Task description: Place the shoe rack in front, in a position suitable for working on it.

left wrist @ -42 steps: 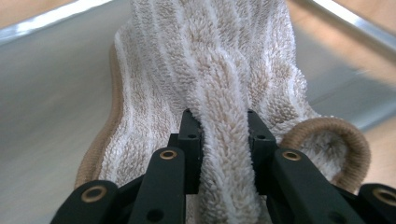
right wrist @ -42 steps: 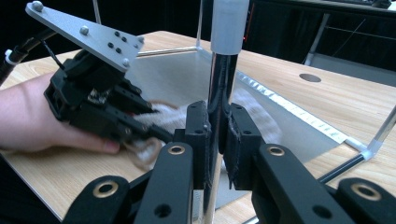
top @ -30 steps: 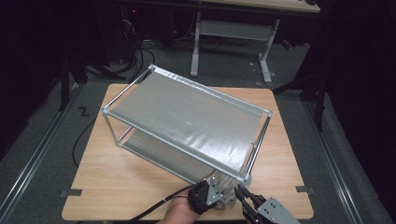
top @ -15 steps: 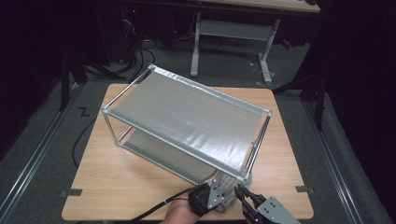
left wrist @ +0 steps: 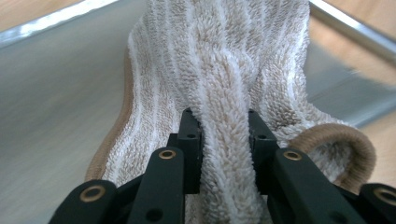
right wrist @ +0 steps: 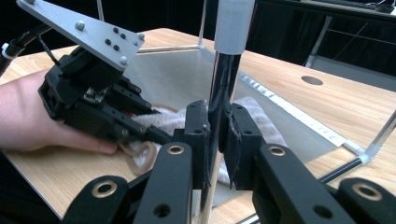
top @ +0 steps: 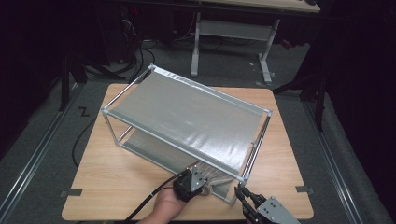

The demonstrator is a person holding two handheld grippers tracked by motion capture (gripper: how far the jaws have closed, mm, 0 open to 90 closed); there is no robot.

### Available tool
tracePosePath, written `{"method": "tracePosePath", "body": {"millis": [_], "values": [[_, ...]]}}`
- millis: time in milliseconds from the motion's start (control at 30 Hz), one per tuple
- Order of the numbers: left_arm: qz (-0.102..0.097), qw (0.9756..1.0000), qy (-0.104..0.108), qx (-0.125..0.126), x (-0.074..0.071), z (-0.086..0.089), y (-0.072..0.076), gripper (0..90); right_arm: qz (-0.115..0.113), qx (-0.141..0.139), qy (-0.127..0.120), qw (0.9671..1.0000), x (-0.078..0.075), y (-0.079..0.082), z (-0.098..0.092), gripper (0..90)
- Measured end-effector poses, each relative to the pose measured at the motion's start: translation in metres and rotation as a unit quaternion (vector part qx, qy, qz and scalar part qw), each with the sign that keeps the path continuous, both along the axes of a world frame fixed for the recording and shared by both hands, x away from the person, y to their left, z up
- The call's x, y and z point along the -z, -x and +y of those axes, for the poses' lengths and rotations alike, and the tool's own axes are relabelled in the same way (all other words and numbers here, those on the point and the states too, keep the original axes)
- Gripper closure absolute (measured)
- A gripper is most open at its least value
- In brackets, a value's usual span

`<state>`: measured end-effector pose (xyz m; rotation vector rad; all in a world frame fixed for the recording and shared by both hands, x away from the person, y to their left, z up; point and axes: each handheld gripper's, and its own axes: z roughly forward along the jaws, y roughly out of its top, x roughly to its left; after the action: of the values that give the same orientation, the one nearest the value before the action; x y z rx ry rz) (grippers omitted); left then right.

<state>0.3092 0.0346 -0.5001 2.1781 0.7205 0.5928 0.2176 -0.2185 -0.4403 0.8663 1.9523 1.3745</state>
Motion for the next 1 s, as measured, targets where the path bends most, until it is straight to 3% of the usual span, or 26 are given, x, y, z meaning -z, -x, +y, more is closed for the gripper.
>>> {"method": "tracePosePath", "body": {"millis": [167, 400, 600, 633, 733, 800, 900, 1000], "values": [[-0.003, 0.9998, -0.009, -0.02, 0.001, 0.018, -0.009, 72.8, 0.0, 0.0, 0.001, 1.0, 0.0, 0.0, 0.0, 80.3], [-0.009, 0.9976, -0.023, -0.065, 0.002, 0.053, -0.028, 72.8, 0.0, 0.001, 0.001, 1.0, 0.0, 0.0, 0.0, 80.3], [-0.008, 0.9929, -0.027, -0.115, 0.002, 0.088, -0.048, 72.8, 0.001, 0.001, -0.002, 1.0, 0.0, 0.0, 0.0, 80.3], [-0.008, 0.9929, -0.027, -0.115, 0.002, 0.088, -0.048, 72.8, 0.001, 0.001, -0.002, 1.0, 0.0, 0.0, 0.0, 80.3], [-0.003, 0.9903, -0.019, -0.137, 0.003, 0.112, -0.057, 72.7, 0.001, 0.001, -0.003, 1.0, 0.0, 0.0, 0.0, 80.3], [-0.001, 0.9898, -0.027, -0.14, 0.002, 0.119, -0.059, 72.8, 0.001, 0.001, -0.003, 1.0, 0.0, 0.001, 0.0, 80.3], [0.003, 0.9881, -0.019, -0.153, 0.003, 0.137, -0.064, 72.8, 0.001, 0.001, -0.003, 1.0, 0.001, 0.001, 0.0, 80.3], [0.006, 0.9845, -0.024, -0.173, 0.001, 0.159, -0.071, 72.7, 0.001, 0.001, -0.003, 1.0, 0.001, 0.0, 0.0, 80.4]]}}
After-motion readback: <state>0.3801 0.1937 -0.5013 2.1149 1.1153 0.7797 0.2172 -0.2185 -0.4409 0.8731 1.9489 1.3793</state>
